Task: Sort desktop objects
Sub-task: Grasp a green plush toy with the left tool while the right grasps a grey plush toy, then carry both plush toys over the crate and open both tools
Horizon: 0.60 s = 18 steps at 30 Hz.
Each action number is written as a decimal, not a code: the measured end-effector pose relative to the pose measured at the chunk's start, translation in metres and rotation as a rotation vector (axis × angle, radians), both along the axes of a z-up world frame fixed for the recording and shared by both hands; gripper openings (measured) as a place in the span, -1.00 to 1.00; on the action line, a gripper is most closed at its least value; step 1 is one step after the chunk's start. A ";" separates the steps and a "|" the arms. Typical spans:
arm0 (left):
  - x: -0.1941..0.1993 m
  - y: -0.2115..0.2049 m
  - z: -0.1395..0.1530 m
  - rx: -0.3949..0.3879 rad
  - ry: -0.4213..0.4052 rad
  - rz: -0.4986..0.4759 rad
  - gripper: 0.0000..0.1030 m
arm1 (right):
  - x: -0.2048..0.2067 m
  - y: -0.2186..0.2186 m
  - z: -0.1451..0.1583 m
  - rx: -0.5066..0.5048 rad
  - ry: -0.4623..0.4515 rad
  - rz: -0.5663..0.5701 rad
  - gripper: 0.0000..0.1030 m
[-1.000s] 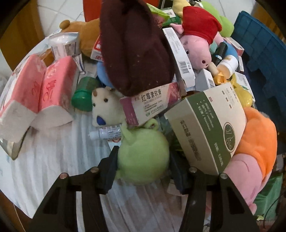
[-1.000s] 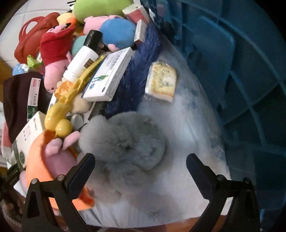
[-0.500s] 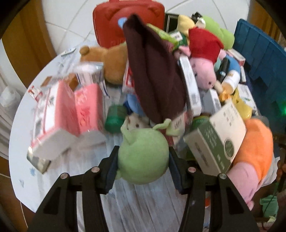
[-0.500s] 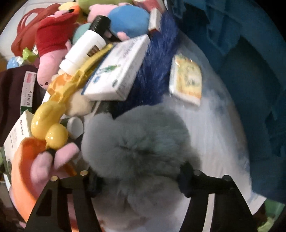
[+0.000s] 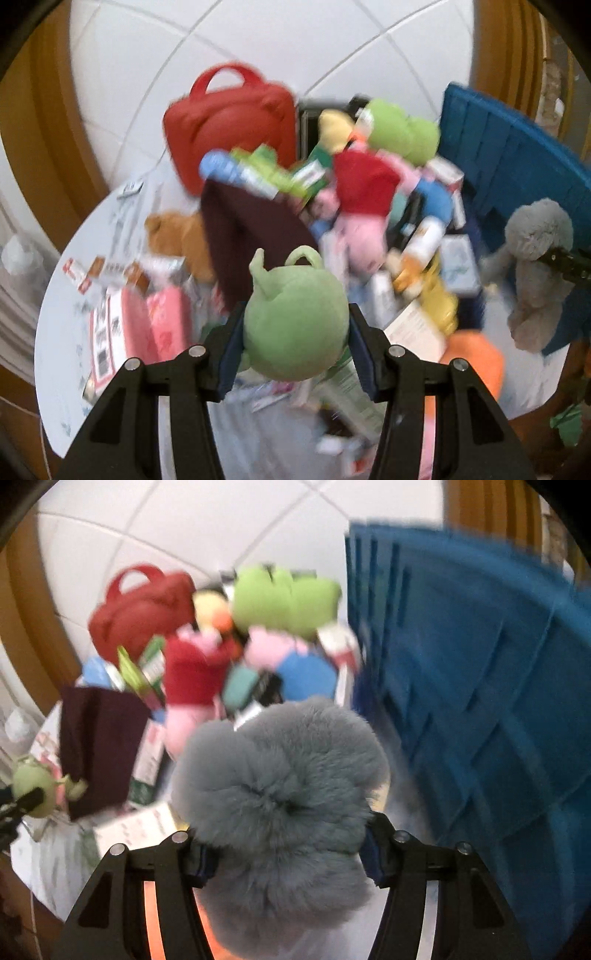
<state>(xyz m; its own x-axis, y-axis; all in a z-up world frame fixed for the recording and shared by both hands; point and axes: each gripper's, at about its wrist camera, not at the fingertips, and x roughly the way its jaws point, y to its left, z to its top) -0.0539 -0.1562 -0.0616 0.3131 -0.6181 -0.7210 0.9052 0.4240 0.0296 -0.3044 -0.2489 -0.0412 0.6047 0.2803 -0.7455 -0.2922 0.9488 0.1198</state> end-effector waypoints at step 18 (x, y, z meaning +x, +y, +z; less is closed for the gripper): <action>-0.184 -0.127 0.145 -0.279 -0.057 -0.330 0.00 | -0.030 -0.138 0.196 0.067 -0.369 -0.147 0.17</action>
<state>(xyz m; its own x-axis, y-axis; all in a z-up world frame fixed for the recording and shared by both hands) -0.2378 -0.2835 0.0834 0.1010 -0.8606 -0.4991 0.9937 0.1114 0.0090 -0.3343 -0.3869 0.1548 0.8655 0.2116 -0.4540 -0.1891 0.9774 0.0949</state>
